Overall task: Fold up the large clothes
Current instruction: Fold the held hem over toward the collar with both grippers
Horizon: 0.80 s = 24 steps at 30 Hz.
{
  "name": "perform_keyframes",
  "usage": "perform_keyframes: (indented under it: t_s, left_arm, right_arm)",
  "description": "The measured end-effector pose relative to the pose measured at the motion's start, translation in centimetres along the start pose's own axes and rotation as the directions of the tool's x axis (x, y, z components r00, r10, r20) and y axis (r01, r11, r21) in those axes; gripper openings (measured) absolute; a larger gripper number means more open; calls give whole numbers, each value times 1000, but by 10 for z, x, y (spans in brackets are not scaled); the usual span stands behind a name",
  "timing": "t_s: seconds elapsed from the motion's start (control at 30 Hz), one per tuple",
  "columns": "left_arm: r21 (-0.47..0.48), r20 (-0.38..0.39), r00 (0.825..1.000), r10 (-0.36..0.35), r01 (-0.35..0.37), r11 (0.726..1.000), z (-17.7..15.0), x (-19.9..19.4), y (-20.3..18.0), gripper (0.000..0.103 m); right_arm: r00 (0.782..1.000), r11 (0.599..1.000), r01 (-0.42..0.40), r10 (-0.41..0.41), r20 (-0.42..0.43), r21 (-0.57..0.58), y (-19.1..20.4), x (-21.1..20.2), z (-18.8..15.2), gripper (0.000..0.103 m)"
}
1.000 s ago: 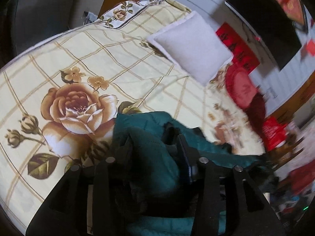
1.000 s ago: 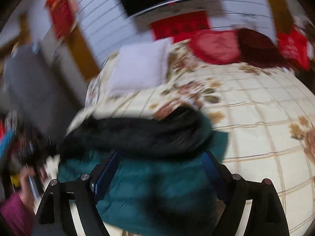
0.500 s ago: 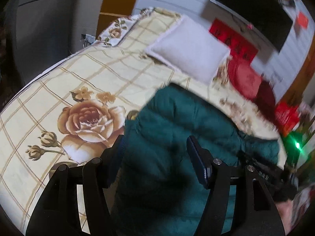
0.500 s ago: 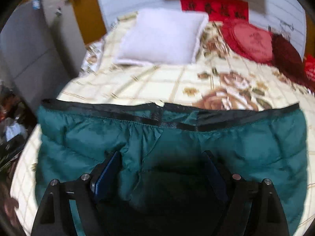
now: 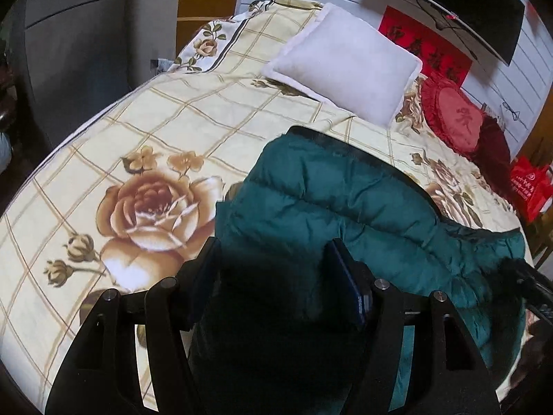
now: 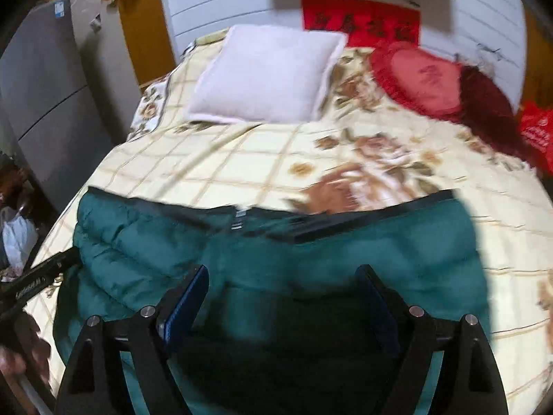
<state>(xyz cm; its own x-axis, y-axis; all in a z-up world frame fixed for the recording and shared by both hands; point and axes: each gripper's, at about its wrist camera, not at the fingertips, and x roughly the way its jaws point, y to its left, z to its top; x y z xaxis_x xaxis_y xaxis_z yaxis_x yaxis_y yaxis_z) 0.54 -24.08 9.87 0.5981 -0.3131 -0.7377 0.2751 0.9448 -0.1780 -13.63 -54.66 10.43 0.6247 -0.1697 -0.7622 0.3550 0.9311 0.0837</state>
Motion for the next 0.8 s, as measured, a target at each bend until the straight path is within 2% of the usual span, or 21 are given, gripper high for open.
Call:
perform_keyframes:
  t_s: [0.07,0.13,0.33,0.47,0.57,0.67,0.8]
  left_arm:
    - [1,-12,1000,18,-18,1000,2,12,-2,64]
    - [-1,-30,999,36,-36,999,1,22,-3,64]
    - [90,-15,995,101,-99,991,-4,40,-14,72]
    - [65,-29,996,85,-83,994,-4,47,-8,75]
    - [50,-38,996,79,-77,996,-5,50,-6,77]
    - [52,-33,997,76,-74,996,-6,49,-6,77]
    - [51,-29,997,75,-74,996,-7,50,-6,77]
  right_arm:
    - [998,998,63,-63,-15,13,-18,6,-3,84]
    - [995,995,91,-89,-37,44,-34,17,-7,84]
    - [992,992,110,-106,-67,56,-46,54,-22,86]
    - [991,991,120,-116,-66,59,-46,64,-23,87]
    - [989,990,131,-127,-71,52,-44,52,-22,87]
    - [996,995,93,-92,-19,48,-38,16,-25,87]
    - [997,996,75,-76,6,53,-38,-13,-38,87]
